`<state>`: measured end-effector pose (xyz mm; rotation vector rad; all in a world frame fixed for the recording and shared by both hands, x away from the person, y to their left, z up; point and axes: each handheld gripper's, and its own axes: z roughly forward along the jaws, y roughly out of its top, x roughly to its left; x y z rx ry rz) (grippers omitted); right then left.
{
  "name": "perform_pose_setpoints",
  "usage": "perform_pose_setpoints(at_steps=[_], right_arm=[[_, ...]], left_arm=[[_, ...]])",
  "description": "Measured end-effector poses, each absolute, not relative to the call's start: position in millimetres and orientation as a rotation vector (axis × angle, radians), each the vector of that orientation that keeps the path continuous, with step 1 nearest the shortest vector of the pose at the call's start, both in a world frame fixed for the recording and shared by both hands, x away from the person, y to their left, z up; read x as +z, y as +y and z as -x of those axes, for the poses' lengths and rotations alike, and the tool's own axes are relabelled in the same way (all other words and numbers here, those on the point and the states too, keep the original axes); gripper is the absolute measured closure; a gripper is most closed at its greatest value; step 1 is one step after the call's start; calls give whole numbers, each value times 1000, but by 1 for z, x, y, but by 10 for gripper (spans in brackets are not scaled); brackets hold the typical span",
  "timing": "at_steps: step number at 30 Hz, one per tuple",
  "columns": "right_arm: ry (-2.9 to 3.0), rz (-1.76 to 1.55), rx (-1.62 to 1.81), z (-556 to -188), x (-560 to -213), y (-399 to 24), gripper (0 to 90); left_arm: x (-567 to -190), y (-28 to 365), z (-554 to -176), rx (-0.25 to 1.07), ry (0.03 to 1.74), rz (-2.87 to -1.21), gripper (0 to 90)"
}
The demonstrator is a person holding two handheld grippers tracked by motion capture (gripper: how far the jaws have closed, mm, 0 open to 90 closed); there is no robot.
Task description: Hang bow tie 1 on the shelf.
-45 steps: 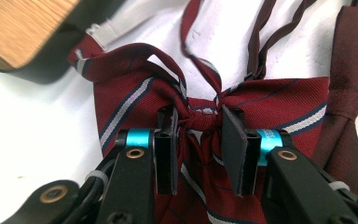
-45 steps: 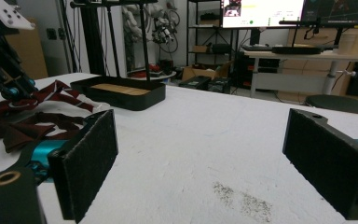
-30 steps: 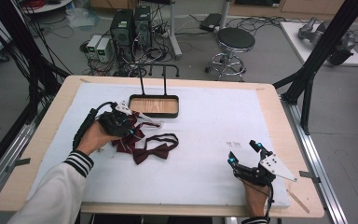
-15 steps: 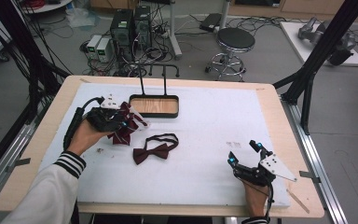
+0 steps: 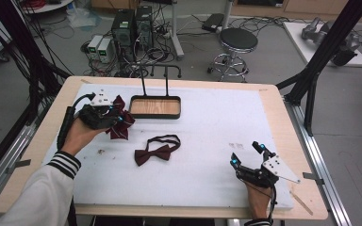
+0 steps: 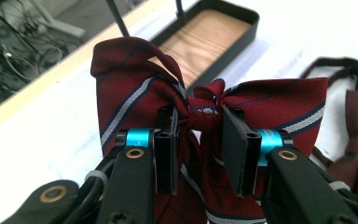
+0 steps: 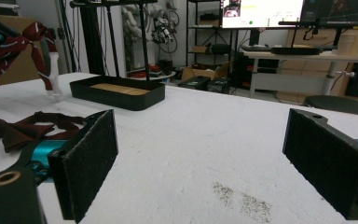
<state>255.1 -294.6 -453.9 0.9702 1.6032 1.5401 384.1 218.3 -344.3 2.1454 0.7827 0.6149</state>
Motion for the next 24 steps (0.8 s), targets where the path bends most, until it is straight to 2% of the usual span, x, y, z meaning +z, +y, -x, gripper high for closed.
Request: perform_pose_setpoints(at_steps=[8, 24], right_arm=[[1602, -971, 1542, -255, -454, -294, 96], [1602, -978, 1544, -255, -454, -295, 96]], left_arm=[[-337, 224, -384, 650, 798, -2037, 676], [-321, 227, -391, 666, 771, -1947, 675]])
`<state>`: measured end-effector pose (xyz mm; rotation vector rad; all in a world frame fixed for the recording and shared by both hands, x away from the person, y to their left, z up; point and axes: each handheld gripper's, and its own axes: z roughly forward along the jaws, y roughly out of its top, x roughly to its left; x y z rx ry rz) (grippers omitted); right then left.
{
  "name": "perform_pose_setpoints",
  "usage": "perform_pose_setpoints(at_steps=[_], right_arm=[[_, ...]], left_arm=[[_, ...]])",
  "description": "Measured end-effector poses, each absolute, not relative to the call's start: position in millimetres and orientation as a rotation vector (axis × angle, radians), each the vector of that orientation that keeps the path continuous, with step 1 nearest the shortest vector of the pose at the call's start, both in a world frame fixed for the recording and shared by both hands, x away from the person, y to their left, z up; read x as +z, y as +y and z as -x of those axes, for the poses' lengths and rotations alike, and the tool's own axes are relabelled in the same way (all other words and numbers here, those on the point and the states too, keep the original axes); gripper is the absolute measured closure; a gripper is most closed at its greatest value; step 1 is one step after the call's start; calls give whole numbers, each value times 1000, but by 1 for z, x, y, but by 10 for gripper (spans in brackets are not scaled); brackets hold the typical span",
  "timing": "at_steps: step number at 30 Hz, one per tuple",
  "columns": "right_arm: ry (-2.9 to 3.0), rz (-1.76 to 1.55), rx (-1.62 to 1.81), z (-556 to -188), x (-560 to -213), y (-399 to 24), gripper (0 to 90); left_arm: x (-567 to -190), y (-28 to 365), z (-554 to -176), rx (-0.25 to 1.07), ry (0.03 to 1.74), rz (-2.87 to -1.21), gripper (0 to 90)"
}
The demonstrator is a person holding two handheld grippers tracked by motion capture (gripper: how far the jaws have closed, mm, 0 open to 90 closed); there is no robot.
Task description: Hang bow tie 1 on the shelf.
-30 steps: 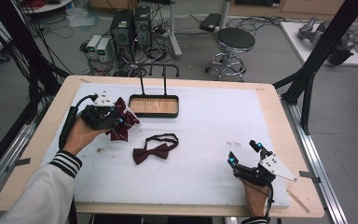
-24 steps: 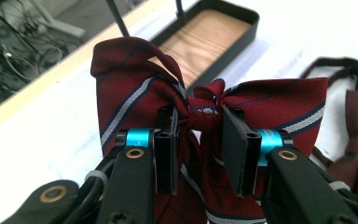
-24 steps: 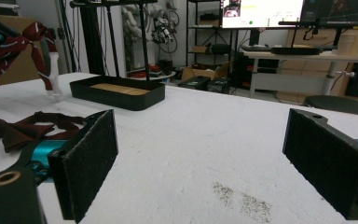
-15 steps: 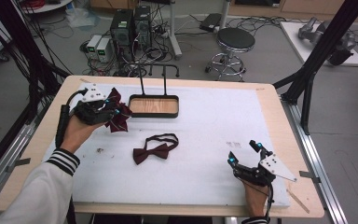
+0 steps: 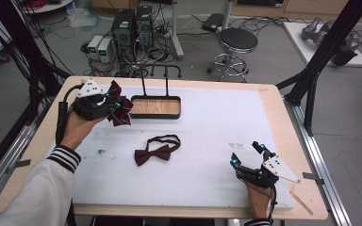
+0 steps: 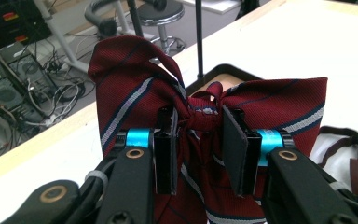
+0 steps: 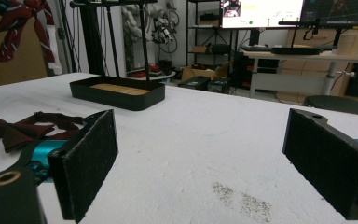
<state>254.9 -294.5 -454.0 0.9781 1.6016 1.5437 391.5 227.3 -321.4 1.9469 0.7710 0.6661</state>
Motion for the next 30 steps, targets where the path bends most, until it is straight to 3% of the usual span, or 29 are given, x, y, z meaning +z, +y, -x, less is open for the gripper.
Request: perform_pose_setpoints(at_steps=[30], right_arm=[[1598, -972, 1547, -255, -454, -295, 96]], left_arm=[[-288, 204, -404, 644, 650, -1965, 675]])
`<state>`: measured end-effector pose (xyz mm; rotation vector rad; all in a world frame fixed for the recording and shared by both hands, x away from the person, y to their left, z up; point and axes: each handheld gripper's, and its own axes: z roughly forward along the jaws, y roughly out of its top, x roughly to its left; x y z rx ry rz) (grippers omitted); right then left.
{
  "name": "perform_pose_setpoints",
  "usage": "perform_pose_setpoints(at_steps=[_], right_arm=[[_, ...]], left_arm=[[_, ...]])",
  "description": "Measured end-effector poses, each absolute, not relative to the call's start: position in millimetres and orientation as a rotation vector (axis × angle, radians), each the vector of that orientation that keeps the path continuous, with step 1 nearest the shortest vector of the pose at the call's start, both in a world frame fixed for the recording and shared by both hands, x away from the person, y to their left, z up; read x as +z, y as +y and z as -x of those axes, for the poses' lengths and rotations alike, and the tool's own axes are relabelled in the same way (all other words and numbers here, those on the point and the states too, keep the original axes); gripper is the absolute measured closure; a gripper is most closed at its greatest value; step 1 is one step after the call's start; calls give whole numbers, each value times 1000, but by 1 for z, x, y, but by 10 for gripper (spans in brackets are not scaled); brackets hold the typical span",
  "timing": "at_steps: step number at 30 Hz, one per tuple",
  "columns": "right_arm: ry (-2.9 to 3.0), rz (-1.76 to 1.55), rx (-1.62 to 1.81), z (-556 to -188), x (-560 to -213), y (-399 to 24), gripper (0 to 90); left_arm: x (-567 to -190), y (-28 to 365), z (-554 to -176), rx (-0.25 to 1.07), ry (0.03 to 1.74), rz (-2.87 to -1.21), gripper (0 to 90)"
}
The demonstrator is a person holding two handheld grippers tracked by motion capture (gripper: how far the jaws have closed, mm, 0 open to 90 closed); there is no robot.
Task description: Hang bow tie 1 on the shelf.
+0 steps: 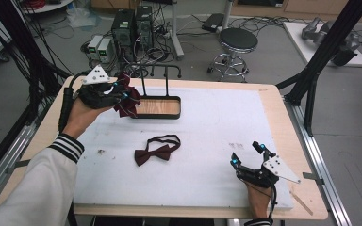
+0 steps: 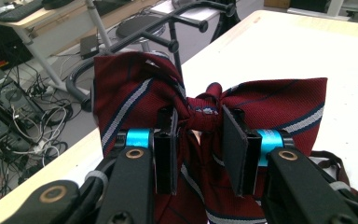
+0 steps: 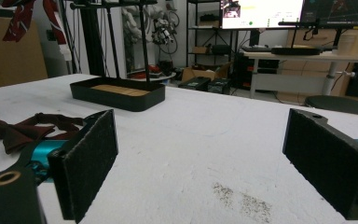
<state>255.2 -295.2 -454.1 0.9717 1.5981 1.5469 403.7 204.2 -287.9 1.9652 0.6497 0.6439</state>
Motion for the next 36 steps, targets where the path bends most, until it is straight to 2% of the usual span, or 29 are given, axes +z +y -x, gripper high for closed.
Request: perform_pose_setpoints(at_steps=[21, 36], right_arm=[[1601, -976, 1547, -255, -454, -295, 96], [1602, -978, 1548, -255, -454, -295, 96]], left_arm=[[-275, 206, -399, 659, 660, -1963, 675], [-273, 185, -399, 622, 605, -1969, 675]])
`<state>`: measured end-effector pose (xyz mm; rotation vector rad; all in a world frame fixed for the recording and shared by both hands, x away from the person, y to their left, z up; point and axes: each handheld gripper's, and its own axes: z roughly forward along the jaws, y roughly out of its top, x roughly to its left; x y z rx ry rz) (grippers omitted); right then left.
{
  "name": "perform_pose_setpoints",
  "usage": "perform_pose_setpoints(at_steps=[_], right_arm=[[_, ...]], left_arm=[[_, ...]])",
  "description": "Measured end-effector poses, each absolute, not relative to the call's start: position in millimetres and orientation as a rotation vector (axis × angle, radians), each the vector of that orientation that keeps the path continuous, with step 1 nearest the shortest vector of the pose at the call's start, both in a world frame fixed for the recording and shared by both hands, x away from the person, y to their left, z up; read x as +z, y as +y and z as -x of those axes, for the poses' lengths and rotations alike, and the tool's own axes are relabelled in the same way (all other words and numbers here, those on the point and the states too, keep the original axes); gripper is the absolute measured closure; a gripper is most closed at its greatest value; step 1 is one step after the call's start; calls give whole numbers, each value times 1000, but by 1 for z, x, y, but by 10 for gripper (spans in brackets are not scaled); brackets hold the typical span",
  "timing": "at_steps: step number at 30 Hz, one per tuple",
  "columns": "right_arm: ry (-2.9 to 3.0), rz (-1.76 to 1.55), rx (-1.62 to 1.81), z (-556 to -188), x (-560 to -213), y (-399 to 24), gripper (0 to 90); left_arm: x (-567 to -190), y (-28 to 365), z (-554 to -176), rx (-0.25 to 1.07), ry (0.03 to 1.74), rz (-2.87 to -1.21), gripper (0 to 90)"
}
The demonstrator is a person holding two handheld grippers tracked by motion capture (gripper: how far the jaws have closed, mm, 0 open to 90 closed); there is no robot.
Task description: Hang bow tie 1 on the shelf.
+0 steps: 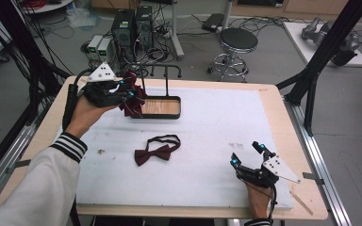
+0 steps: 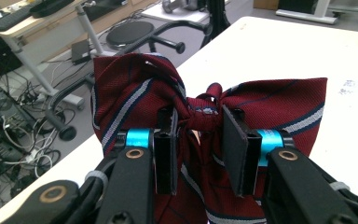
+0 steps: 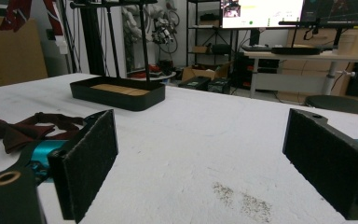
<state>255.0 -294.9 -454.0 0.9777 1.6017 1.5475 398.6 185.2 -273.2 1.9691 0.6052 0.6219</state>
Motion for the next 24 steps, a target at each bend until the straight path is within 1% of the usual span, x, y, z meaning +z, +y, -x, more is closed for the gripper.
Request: perform_pose_setpoints(at_steps=[8, 15, 24], right_arm=[[1602, -981, 1548, -255, -454, -295, 96], [1601, -979, 1545, -255, -454, -295, 96], [1598, -972, 1540, -255, -454, -295, 96]], left_arm=[[-266, 185, -408, 620, 607, -1960, 675], [-265, 195, -425, 606, 643, -1936, 675], [-258, 202, -436, 602, 651, -1918, 674]])
